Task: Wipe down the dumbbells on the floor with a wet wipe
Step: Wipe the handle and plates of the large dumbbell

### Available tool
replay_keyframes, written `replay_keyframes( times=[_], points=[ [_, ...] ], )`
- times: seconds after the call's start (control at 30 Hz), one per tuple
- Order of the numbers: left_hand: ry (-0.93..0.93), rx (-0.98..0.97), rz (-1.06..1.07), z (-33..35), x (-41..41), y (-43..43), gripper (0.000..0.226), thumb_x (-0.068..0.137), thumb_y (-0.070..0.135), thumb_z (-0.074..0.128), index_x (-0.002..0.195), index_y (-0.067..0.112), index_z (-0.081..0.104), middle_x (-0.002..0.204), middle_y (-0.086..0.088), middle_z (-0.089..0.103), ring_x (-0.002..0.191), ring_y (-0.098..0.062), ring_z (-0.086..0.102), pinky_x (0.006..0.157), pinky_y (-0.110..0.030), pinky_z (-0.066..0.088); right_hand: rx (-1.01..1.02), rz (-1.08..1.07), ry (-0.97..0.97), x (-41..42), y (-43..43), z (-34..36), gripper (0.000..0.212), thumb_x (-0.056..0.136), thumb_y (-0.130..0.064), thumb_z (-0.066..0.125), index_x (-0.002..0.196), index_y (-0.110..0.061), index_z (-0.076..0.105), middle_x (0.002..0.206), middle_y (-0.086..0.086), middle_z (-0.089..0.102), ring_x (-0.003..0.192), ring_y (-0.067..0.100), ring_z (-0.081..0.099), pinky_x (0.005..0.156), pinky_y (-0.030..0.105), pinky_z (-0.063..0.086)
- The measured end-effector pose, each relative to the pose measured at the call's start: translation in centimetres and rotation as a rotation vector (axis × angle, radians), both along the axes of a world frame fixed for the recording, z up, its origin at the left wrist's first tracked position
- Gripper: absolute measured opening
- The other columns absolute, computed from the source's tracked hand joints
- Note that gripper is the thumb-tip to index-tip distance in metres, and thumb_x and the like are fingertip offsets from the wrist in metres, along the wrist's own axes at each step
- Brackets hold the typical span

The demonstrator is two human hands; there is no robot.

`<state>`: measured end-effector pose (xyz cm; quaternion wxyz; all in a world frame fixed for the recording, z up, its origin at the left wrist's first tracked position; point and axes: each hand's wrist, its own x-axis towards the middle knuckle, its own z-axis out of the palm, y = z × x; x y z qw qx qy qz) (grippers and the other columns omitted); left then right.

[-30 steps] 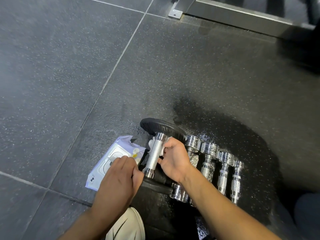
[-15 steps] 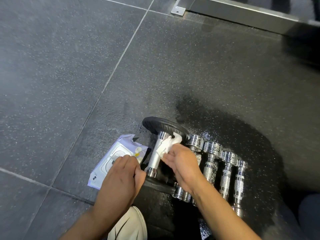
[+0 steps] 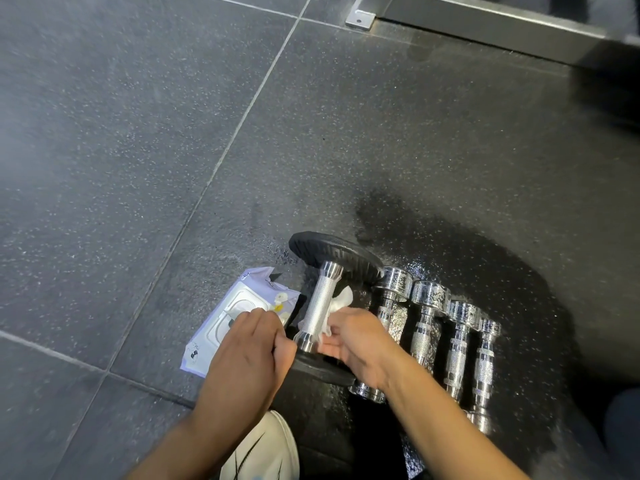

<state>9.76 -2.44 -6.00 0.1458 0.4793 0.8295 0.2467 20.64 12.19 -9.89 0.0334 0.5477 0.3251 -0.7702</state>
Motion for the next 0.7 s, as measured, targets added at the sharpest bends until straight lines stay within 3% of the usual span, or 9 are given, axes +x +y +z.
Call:
replay_keyframes(
  times=[0.07,0.13,0.2,0.27,0.33,0.43,0.53,0.6,0.7],
  points=[
    [-0.003,-0.001,-0.001,0.1,0.0,0.0,0.016,0.091,0.022,0.038,0.077,0.018,0.045,0.074,0.007,0.042,0.072,-0.018,0.040,0.069,-0.034,0.037,0.306,0.119,-0.067,0.6,0.3,0.8,0.019,0.100,-0.015,0.053,0.102,0.000,0.064,0.095,0.016,0.070,0.082,0.027,0.068,0.086,0.048,0.060],
    [-0.003,-0.002,-0.006,0.1,0.0,0.0,0.016,0.092,0.021,0.038,0.077,0.017,0.045,0.074,0.007,0.041,0.072,-0.018,0.040,0.069,-0.035,0.037,0.740,0.216,-0.128,0.8,0.8,2.1,0.017,0.101,-0.031,0.059,0.104,-0.016,0.065,0.091,0.003,0.073,0.076,0.018,0.069,0.074,0.038,0.057],
    [-0.005,-0.002,-0.005,0.2,0.0,0.0,0.018,0.092,0.022,0.038,0.077,0.016,0.045,0.074,0.006,0.041,0.072,-0.019,0.040,0.068,-0.037,0.038,1.085,0.265,-0.113,0.3,1.0,2.7,0.011,0.101,-0.035,0.060,0.107,-0.026,0.060,0.089,-0.004,0.067,0.070,0.015,0.062,0.064,0.034,0.051],
    [-0.009,-0.001,-0.003,0.2,0.0,0.1,0.018,0.092,0.022,0.037,0.077,0.016,0.046,0.074,0.006,0.041,0.071,-0.019,0.039,0.067,-0.039,0.040,1.404,0.445,-0.158,-0.2,1.1,2.0,0.013,0.104,-0.033,0.054,0.112,-0.024,0.059,0.095,-0.001,0.059,0.076,0.021,0.058,0.062,0.036,0.049],
    [-0.011,-0.002,0.002,0.2,-0.1,0.0,0.019,0.092,0.023,0.036,0.078,0.016,0.046,0.074,0.005,0.042,0.071,-0.020,0.040,0.067,-0.041,0.042,1.597,0.600,-0.197,-0.4,1.4,1.4,0.013,0.105,-0.028,0.053,0.112,-0.020,0.060,0.093,0.001,0.054,0.081,0.022,0.053,0.059,0.038,0.049],
    [0.002,0.000,-0.011,0.1,0.0,0.0,0.019,0.092,0.022,0.036,0.078,0.015,0.047,0.075,0.004,0.043,0.072,-0.020,0.040,0.067,-0.043,0.043,1.659,0.776,-0.124,-0.5,1.7,1.1,0.011,0.098,-0.019,0.064,0.108,-0.016,0.066,0.085,0.001,0.051,0.078,0.021,0.050,0.053,0.040,0.053],
    [0.016,0.002,-0.007,0.0,0.1,0.1,0.018,0.091,0.021,0.037,0.078,0.014,0.047,0.074,0.002,0.043,0.071,-0.021,0.041,0.067,-0.043,0.043,1.626,0.931,0.040,-0.3,0.6,1.0,0.017,0.100,-0.027,0.057,0.092,-0.017,0.069,0.079,-0.002,0.045,0.078,0.020,0.052,0.055,0.036,0.051],
    [0.011,-0.004,0.001,0.0,0.1,0.1,0.020,0.091,0.022,0.036,0.077,0.013,0.047,0.073,0.001,0.044,0.071,-0.022,0.041,0.066,-0.045,0.045,1.611,1.037,0.115,0.1,-0.1,1.0,0.027,0.100,-0.034,0.050,0.088,-0.020,0.070,0.078,-0.003,0.051,0.082,0.022,0.056,0.065,0.036,0.052],
    [0.012,-0.004,0.009,0.0,0.1,0.1,0.019,0.091,0.022,0.037,0.077,0.014,0.047,0.073,0.001,0.044,0.072,-0.022,0.042,0.067,-0.043,0.044,1.526,1.119,0.116,0.4,0.6,1.7,0.043,0.098,-0.045,0.035,0.104,-0.026,0.073,0.089,-0.003,0.063,0.093,0.022,0.060,0.080,0.038,0.055]
  ],
)
